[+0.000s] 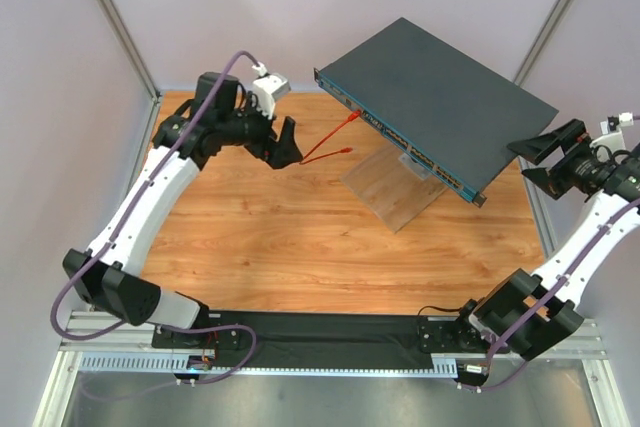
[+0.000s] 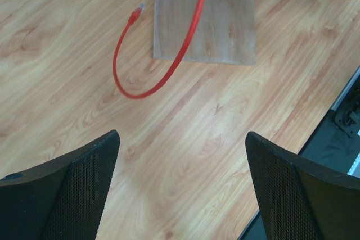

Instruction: Insert the plug into the switch port

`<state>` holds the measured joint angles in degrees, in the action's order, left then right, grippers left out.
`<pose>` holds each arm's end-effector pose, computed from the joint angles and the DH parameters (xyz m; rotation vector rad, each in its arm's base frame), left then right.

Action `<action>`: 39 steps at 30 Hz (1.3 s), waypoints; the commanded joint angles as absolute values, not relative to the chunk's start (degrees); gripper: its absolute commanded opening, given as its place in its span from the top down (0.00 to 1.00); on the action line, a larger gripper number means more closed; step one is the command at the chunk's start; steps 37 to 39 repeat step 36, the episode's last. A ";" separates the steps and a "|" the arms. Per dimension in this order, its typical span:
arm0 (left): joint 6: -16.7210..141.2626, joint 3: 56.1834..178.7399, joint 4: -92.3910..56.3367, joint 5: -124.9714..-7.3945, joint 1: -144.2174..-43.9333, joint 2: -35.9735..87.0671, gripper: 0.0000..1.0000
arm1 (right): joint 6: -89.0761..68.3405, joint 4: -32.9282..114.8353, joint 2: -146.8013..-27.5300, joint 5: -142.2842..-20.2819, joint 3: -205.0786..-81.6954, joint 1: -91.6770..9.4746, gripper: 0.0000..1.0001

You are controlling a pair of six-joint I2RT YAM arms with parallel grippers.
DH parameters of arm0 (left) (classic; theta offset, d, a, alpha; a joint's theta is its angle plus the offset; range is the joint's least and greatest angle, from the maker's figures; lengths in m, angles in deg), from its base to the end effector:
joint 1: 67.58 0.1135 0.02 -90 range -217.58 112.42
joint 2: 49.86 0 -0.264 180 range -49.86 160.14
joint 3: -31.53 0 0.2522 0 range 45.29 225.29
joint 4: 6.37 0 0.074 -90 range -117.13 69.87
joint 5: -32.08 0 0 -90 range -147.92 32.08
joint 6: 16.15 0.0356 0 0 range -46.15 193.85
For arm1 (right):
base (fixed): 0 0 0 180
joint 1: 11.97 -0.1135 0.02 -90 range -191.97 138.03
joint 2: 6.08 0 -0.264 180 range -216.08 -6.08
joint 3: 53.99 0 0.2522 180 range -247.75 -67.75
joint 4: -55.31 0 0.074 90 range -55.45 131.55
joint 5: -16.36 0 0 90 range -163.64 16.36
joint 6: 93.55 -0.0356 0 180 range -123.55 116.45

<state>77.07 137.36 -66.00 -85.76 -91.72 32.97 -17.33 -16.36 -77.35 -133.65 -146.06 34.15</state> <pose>0.2705 -0.1394 0.4110 0.7882 2.0771 -0.7385 0.1809 -0.1436 0.3819 0.6605 1.9911 0.9363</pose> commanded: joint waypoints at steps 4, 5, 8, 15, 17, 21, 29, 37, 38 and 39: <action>72.63 131.08 -67.68 -92.64 -84.46 24.59 0.00 | -4.45 -24.45 -76.92 -124.71 -155.10 35.92 0.00; 71.23 130.38 -67.68 -92.90 -82.62 23.89 0.00 | -3.82 -24.72 -76.92 -124.27 -157.64 35.93 0.00; 69.11 130.11 -67.85 -95.27 -79.45 21.25 0.00 | -2.51 -24.72 -76.14 -125.14 -161.43 35.93 0.00; 70.51 129.94 -71.19 -93.45 -75.31 14.06 0.00 | -3.20 -22.88 -71.58 -127.09 -166.46 26.10 0.00; 72.35 128.80 -72.16 -92.12 -75.31 12.38 0.00 | -3.20 -21.13 -69.20 -124.98 -164.09 18.90 0.00; 73.41 126.77 -74.71 -88.17 -75.31 8.17 0.00 | -5.05 -17.34 -61.83 -118.21 -157.85 6.77 0.00; 75.08 124.66 -76.73 -81.75 -75.31 1.83 0.00 | 0.48 -21.37 -54.87 -115.92 -152.48 -1.07 0.00; 75.25 125.80 -76.73 -80.68 -74.79 0.59 0.00 | 1.90 -22.35 -53.37 -114.42 -153.27 -2.04 0.00; 75.25 125.80 -76.73 -80.68 -74.79 0.59 0.00 | 1.90 -22.35 -53.37 -114.42 -153.27 -2.04 0.00; 75.25 125.80 -76.73 -80.68 -74.79 0.59 0.00 | 1.90 -22.35 -53.37 -114.42 -153.27 -2.04 0.00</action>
